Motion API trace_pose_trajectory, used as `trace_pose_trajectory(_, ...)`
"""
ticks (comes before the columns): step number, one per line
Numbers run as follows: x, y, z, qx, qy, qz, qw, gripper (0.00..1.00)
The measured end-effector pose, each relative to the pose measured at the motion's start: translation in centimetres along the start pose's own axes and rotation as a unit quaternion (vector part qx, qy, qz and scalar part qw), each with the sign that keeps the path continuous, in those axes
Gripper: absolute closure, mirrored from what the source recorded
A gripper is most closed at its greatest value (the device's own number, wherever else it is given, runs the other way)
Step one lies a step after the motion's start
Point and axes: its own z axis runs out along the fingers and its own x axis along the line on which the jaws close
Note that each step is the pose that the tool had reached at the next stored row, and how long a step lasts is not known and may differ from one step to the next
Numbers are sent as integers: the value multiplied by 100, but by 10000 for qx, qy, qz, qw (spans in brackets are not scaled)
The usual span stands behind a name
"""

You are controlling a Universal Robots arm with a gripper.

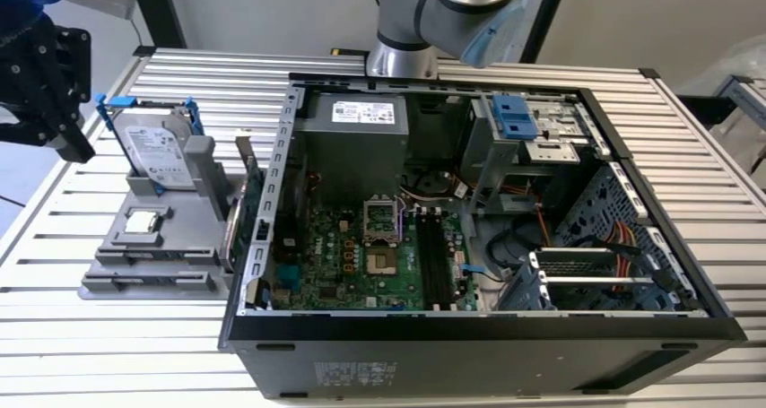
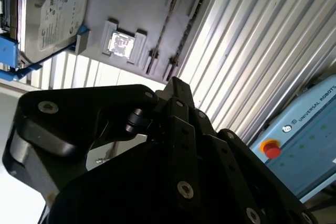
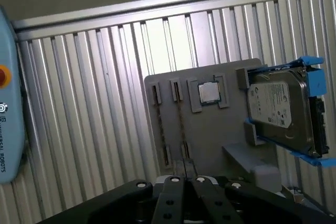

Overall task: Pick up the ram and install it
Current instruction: 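Pick up the ram and move it above insertion slot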

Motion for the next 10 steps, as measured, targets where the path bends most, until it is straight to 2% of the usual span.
trace_pose_trajectory(5,-4,1,1,-6,2,-300,9995,100)
trace_pose_trajectory(10,-7,1,1,-12,5,-599,9982,100)
